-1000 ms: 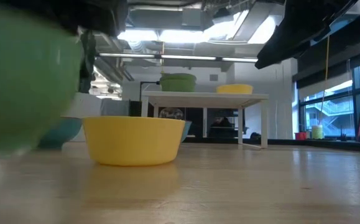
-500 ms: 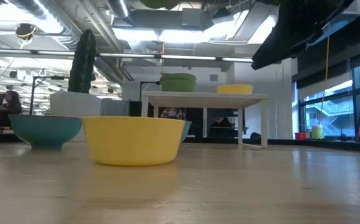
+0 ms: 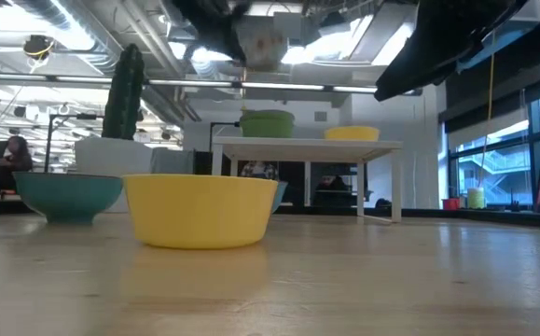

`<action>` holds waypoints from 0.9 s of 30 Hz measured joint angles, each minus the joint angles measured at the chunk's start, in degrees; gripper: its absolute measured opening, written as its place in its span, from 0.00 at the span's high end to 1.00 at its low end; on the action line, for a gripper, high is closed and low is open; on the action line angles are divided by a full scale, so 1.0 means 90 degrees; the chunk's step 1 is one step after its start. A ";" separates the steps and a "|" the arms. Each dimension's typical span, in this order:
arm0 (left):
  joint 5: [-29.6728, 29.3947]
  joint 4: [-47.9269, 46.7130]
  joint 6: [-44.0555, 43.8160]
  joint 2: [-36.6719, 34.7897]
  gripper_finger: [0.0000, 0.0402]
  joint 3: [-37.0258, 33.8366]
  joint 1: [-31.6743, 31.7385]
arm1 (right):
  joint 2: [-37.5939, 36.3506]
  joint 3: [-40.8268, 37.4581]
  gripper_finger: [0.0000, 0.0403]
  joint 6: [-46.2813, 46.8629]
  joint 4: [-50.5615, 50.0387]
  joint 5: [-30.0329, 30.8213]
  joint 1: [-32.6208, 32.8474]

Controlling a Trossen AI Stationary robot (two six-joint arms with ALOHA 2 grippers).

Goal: Pick & Place Mini bowls
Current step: Stack the red white bowl on top of the red white bowl on the shelf

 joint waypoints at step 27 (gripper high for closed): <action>0.1692 -0.0617 0.0296 0.1470 0.95 0.0401 0.1226 | -0.0001 0.0000 0.49 -0.0476 -0.0438 -0.0338 -0.1033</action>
